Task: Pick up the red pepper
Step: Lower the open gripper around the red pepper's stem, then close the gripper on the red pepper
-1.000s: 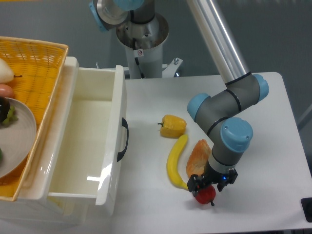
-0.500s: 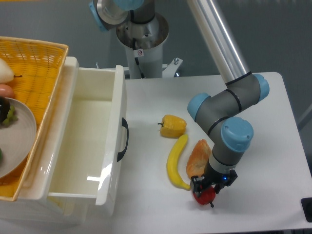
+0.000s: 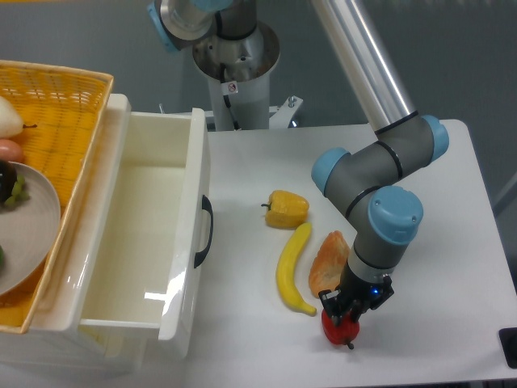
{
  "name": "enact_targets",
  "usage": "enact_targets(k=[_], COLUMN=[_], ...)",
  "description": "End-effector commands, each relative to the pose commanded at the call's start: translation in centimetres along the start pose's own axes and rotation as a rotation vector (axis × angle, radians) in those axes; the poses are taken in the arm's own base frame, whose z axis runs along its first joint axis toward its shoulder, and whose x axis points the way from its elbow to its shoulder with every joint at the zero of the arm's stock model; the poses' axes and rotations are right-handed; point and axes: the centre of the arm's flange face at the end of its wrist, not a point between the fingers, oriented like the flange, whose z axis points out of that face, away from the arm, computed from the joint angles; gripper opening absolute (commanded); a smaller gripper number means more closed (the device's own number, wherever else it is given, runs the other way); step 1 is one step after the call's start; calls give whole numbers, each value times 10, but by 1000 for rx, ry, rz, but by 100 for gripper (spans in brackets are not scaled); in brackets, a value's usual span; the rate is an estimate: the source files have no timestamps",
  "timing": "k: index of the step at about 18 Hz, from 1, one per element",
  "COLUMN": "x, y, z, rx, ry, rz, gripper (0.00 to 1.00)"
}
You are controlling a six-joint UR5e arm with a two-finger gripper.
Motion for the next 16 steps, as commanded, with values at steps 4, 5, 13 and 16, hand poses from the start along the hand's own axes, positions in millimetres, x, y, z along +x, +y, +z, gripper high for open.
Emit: enact_targets(k=[4,5,13,16], x=[0,-1,-8,-9], y=[-1,-2,-1,-1], z=[0,-3,4,9], rx=[1,5,2,-4], ry=[-2,-5,-21,-19], rz=[13,11,6,5], gripper=[100,100,100,100])
